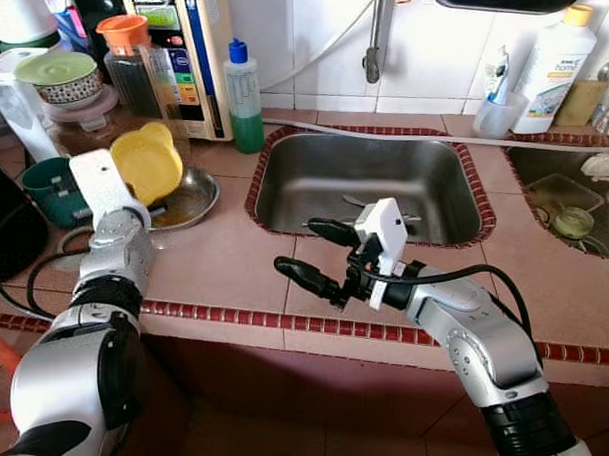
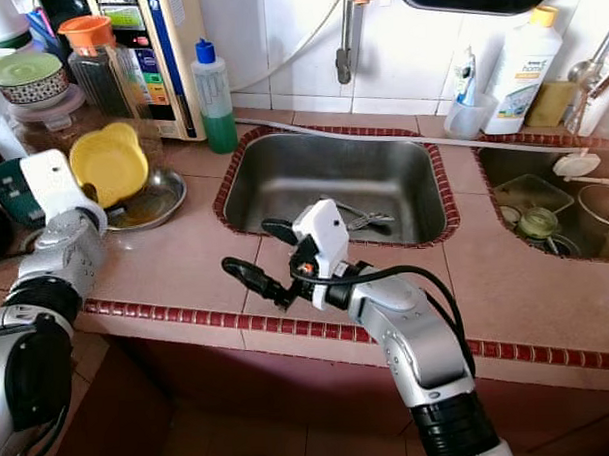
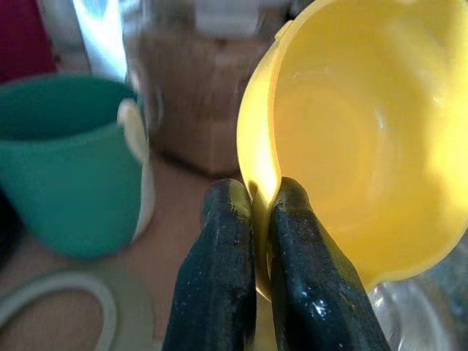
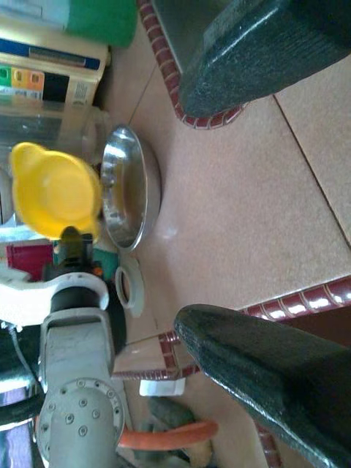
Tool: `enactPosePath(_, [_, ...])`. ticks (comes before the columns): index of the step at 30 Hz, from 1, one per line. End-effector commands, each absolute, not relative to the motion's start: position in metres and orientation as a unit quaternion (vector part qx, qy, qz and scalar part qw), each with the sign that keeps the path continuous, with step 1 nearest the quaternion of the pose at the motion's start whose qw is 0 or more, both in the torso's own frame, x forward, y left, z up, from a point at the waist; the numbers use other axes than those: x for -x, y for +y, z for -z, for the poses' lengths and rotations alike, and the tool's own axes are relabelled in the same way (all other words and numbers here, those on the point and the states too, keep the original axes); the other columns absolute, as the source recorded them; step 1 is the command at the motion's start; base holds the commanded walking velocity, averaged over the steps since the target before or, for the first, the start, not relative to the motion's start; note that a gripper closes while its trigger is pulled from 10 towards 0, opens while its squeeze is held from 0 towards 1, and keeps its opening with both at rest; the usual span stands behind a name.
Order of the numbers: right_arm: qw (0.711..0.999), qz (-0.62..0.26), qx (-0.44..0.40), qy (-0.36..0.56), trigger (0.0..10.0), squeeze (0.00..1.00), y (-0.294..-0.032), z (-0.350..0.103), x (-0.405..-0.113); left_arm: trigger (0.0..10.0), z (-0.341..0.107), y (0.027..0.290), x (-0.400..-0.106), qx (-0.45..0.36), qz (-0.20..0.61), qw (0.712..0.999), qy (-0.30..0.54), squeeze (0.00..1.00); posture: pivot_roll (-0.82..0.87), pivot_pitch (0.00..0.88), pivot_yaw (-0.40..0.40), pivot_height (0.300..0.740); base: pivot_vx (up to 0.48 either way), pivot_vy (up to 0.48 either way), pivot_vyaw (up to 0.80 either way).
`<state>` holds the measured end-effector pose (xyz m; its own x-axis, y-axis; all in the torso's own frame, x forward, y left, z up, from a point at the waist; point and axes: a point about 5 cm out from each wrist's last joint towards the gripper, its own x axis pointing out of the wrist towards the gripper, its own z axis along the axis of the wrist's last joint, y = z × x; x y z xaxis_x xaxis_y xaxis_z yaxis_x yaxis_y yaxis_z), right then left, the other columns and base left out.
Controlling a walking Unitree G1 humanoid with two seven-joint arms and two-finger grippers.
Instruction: Kitchen organization
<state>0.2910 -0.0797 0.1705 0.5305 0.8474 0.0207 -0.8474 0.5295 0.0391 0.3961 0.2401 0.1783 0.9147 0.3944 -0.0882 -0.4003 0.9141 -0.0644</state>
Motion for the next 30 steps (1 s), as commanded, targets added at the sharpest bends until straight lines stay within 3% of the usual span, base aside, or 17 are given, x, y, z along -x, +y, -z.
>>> enactPosePath(1, [0.880,-0.475,-0.016,-0.013,10.0,0.00,-0.081,-0.176,-0.296,0.0,-0.191,0.233,-0.399,0.022,-0.188,0.982,-0.005,0.00,-0.01,0.021,0.064,0.740,0.000,0.000,0.00])
enactPosePath(11, [0.930,-0.360,-0.070,-0.036,10.0,0.00,-0.097,-0.186,-0.322,0.0,-0.214,0.190,-0.402,-0.029,-0.071,0.990,-0.121,0.00,0.00,0.023,0.061,0.740,0.000,0.000,0.00])
enactPosePath(23, [0.938,-0.280,-0.187,-0.079,10.0,0.00,-0.103,-0.210,-0.343,0.0,-0.214,0.127,-0.388,-0.068,0.069,0.976,-0.197,0.00,0.00,0.027,0.060,0.740,0.000,0.000,0.00])
enactPosePath(30, [0.946,-0.255,-0.181,-0.088,10.0,0.00,-0.098,-0.215,-0.354,0.0,-0.208,0.100,-0.376,-0.055,0.107,0.970,-0.211,0.00,0.01,0.032,0.052,0.740,0.000,0.000,0.00])
